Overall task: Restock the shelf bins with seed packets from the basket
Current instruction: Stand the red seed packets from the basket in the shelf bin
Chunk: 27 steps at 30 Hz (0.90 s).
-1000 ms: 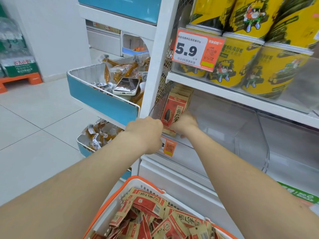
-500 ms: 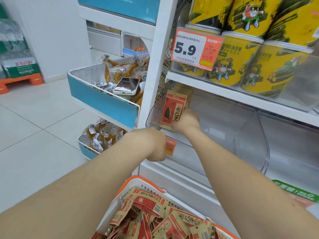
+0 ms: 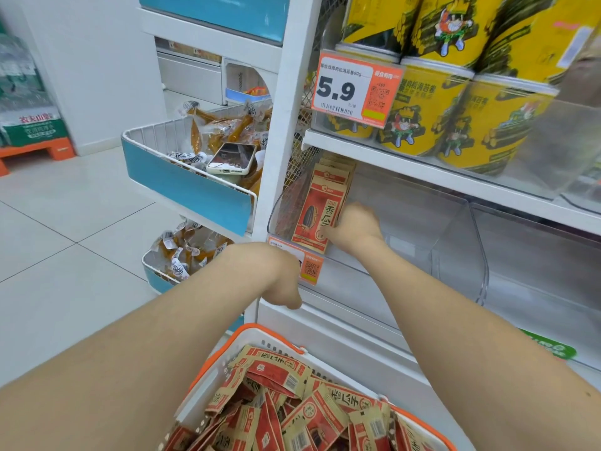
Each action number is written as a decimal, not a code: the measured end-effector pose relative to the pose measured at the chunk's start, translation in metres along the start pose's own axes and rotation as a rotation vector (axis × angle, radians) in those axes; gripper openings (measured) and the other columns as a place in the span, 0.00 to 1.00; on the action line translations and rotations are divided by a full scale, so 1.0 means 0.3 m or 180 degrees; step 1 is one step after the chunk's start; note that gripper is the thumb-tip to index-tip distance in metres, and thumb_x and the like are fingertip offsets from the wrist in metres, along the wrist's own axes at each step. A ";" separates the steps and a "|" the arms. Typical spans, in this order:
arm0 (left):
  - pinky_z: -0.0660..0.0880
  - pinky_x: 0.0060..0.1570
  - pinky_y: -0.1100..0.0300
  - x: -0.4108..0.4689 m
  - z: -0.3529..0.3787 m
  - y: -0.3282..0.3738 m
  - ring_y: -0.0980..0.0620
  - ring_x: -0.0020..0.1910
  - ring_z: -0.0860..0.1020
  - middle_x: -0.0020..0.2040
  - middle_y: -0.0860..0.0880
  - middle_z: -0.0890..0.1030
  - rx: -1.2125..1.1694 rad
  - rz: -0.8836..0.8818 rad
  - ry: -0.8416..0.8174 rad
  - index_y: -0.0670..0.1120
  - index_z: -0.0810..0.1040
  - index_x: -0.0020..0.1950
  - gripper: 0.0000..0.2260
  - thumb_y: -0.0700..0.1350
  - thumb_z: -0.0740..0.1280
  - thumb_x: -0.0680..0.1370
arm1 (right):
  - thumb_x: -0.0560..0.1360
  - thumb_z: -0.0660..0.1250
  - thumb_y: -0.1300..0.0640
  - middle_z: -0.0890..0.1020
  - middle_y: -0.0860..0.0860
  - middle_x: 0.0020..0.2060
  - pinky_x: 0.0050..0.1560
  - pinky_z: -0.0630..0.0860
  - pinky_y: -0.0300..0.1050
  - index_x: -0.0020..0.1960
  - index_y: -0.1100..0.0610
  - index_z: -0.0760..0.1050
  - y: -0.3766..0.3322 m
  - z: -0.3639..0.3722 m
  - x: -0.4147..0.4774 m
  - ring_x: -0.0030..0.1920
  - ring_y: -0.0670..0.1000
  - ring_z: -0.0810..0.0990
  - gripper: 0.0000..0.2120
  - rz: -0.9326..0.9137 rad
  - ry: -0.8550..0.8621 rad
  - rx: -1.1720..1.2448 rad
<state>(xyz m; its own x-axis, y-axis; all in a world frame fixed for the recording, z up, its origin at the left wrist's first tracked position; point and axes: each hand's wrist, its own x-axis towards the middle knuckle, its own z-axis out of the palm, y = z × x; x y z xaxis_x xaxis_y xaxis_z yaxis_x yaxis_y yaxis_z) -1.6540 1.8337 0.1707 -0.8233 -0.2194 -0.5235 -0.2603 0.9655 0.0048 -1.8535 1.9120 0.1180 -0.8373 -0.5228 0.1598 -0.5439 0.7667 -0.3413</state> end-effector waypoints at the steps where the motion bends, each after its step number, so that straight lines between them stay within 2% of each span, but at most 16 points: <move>1: 0.76 0.54 0.50 -0.002 0.006 0.000 0.44 0.55 0.77 0.54 0.49 0.78 0.0068 0.0017 0.0010 0.49 0.76 0.48 0.16 0.61 0.63 0.83 | 0.73 0.72 0.45 0.84 0.52 0.47 0.42 0.74 0.44 0.53 0.52 0.82 -0.006 -0.007 -0.012 0.47 0.57 0.83 0.13 0.0014 0.0029 -0.0024; 2: 0.77 0.55 0.49 -0.009 0.011 0.001 0.44 0.53 0.77 0.48 0.50 0.76 0.0139 0.0029 0.0006 0.49 0.71 0.41 0.18 0.61 0.63 0.84 | 0.74 0.71 0.46 0.83 0.54 0.46 0.42 0.74 0.45 0.51 0.54 0.81 -0.016 -0.017 -0.035 0.46 0.59 0.82 0.12 0.0037 0.0059 -0.0048; 3: 0.78 0.55 0.49 -0.018 0.015 0.003 0.44 0.52 0.78 0.44 0.51 0.74 0.0170 0.0021 -0.0020 0.49 0.69 0.40 0.19 0.61 0.63 0.84 | 0.76 0.70 0.48 0.82 0.55 0.44 0.42 0.74 0.46 0.49 0.56 0.79 -0.032 -0.031 -0.068 0.44 0.60 0.80 0.11 0.0036 0.0120 -0.0086; 5: 0.79 0.57 0.48 -0.032 0.028 0.008 0.45 0.53 0.81 0.47 0.51 0.78 0.0176 0.0021 -0.0127 0.49 0.73 0.45 0.17 0.61 0.63 0.83 | 0.77 0.65 0.54 0.80 0.57 0.42 0.41 0.73 0.49 0.46 0.59 0.77 -0.061 -0.061 -0.149 0.44 0.62 0.79 0.08 -0.0192 0.0489 -0.0203; 7: 0.80 0.59 0.46 -0.047 0.048 0.014 0.45 0.55 0.83 0.51 0.51 0.80 0.0207 0.0036 -0.0307 0.48 0.77 0.53 0.18 0.62 0.63 0.83 | 0.75 0.62 0.58 0.80 0.57 0.43 0.39 0.71 0.48 0.46 0.59 0.78 -0.075 -0.083 -0.245 0.45 0.61 0.79 0.07 -0.0949 0.1097 -0.0231; 8: 0.80 0.60 0.46 -0.054 0.059 0.018 0.45 0.54 0.83 0.48 0.52 0.79 0.0224 0.0034 -0.0382 0.48 0.77 0.53 0.18 0.62 0.64 0.83 | 0.74 0.61 0.58 0.81 0.57 0.42 0.38 0.68 0.48 0.45 0.59 0.78 -0.077 -0.090 -0.291 0.43 0.61 0.79 0.08 -0.1455 0.1295 -0.0298; 10: 0.80 0.60 0.45 -0.055 0.086 0.024 0.45 0.52 0.85 0.43 0.53 0.77 0.0261 0.0015 -0.0502 0.48 0.76 0.52 0.17 0.63 0.64 0.82 | 0.71 0.57 0.56 0.80 0.55 0.35 0.34 0.63 0.45 0.39 0.58 0.76 -0.067 -0.095 -0.368 0.36 0.61 0.79 0.10 -0.2441 0.1315 -0.0617; 12: 0.80 0.60 0.44 -0.045 0.120 0.027 0.44 0.51 0.85 0.42 0.50 0.78 0.0369 0.0016 -0.0581 0.47 0.76 0.47 0.19 0.63 0.65 0.81 | 0.71 0.57 0.55 0.79 0.53 0.32 0.31 0.61 0.43 0.36 0.55 0.72 -0.047 -0.085 -0.434 0.31 0.60 0.79 0.09 -0.2985 0.0707 -0.1100; 14: 0.80 0.59 0.43 -0.034 0.165 0.032 0.44 0.49 0.84 0.43 0.49 0.81 0.0495 0.0027 -0.0622 0.48 0.75 0.41 0.20 0.65 0.65 0.80 | 0.74 0.61 0.57 0.81 0.54 0.34 0.31 0.63 0.45 0.37 0.54 0.71 -0.025 -0.066 -0.500 0.33 0.61 0.78 0.07 -0.2902 -0.0149 -0.1551; 15: 0.80 0.59 0.43 -0.032 0.188 0.038 0.44 0.49 0.84 0.45 0.49 0.82 0.0538 0.0033 -0.0626 0.48 0.76 0.42 0.21 0.65 0.65 0.80 | 0.75 0.61 0.57 0.81 0.56 0.36 0.32 0.66 0.47 0.39 0.55 0.74 -0.001 -0.039 -0.526 0.35 0.62 0.77 0.07 -0.2691 -0.0563 -0.1704; 18: 0.80 0.60 0.45 -0.038 0.246 0.069 0.44 0.54 0.84 0.54 0.49 0.83 0.0567 0.0094 -0.0673 0.48 0.82 0.54 0.21 0.65 0.65 0.80 | 0.73 0.61 0.59 0.84 0.57 0.40 0.39 0.81 0.52 0.45 0.58 0.81 0.102 0.045 -0.604 0.39 0.60 0.81 0.10 -0.1891 -0.1854 -0.1574; 20: 0.80 0.61 0.46 -0.039 0.280 0.090 0.43 0.60 0.82 0.62 0.48 0.83 0.0584 0.0133 -0.0675 0.47 0.81 0.64 0.24 0.64 0.65 0.80 | 0.73 0.62 0.56 0.85 0.56 0.43 0.43 0.85 0.55 0.49 0.59 0.83 0.165 0.085 -0.668 0.46 0.59 0.84 0.13 -0.1692 -0.2468 -0.1631; 23: 0.79 0.62 0.46 -0.037 0.321 0.131 0.42 0.64 0.81 0.67 0.47 0.81 0.0590 0.0232 -0.0707 0.47 0.80 0.65 0.23 0.64 0.66 0.80 | 0.76 0.66 0.52 0.80 0.56 0.47 0.40 0.80 0.52 0.52 0.59 0.79 0.210 0.124 -0.766 0.48 0.58 0.81 0.11 -0.1662 -0.2711 -0.1667; 25: 0.79 0.61 0.47 -0.047 0.334 0.161 0.42 0.62 0.81 0.66 0.47 0.81 0.0614 0.0299 -0.0733 0.47 0.80 0.67 0.23 0.63 0.66 0.80 | 0.75 0.70 0.53 0.76 0.55 0.52 0.42 0.78 0.52 0.60 0.55 0.76 0.226 0.139 -0.806 0.51 0.57 0.78 0.16 -0.1656 -0.2833 -0.1770; 27: 0.79 0.60 0.48 -0.053 0.342 0.183 0.43 0.61 0.80 0.65 0.48 0.80 0.0652 0.0353 -0.0726 0.48 0.79 0.69 0.23 0.62 0.66 0.81 | 0.74 0.74 0.56 0.78 0.53 0.52 0.45 0.78 0.51 0.62 0.53 0.73 0.245 0.144 -0.820 0.51 0.57 0.80 0.19 -0.1669 -0.2930 -0.1893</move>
<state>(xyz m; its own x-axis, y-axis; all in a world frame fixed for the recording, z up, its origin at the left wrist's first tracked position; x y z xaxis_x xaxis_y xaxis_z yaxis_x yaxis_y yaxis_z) -1.6034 1.9047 0.0918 -0.7006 -0.0967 -0.7070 -0.0495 0.9950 -0.0870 -1.6850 2.0809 0.0134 -0.2865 -0.7047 -0.6491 -0.9478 0.3076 0.0843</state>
